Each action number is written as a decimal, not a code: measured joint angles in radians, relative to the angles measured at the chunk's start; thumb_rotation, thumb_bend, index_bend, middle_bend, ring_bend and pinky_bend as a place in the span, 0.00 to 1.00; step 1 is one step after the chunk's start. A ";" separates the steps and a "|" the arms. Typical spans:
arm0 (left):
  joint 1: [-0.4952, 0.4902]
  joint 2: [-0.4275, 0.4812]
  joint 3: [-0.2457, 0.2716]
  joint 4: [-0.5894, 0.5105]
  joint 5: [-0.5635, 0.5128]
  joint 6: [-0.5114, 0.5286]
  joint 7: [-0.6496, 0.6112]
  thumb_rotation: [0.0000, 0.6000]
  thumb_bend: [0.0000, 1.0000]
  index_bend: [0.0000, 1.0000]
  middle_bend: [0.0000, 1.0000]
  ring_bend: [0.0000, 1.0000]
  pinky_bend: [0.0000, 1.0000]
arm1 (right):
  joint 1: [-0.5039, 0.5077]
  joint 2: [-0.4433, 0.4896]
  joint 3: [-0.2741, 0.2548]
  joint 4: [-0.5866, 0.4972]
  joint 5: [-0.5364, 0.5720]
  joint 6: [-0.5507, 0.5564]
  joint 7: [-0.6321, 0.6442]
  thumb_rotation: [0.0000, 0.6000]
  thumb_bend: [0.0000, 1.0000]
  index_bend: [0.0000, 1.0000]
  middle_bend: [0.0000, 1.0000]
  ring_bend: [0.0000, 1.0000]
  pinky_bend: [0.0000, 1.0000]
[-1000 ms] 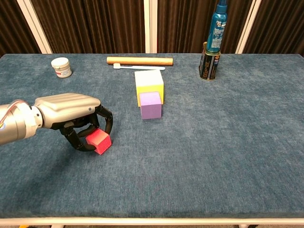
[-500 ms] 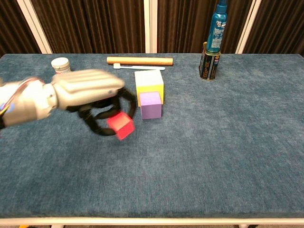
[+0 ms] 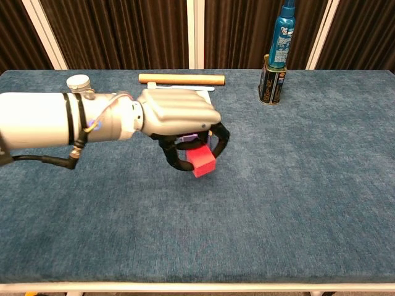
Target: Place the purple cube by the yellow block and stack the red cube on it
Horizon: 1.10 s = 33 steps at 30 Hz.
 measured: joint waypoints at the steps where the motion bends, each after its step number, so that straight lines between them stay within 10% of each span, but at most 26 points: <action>1: -0.004 -0.003 0.001 0.003 0.001 -0.003 0.004 1.00 0.37 0.50 0.92 0.95 0.96 | -0.001 0.000 0.000 0.000 0.001 0.000 -0.001 1.00 0.24 0.00 0.07 0.00 0.06; 33: -0.083 -0.070 -0.020 0.121 -0.132 -0.094 0.108 1.00 0.36 0.46 0.91 0.95 0.96 | -0.024 0.005 0.002 -0.003 0.002 0.023 -0.002 1.00 0.24 0.00 0.07 0.00 0.06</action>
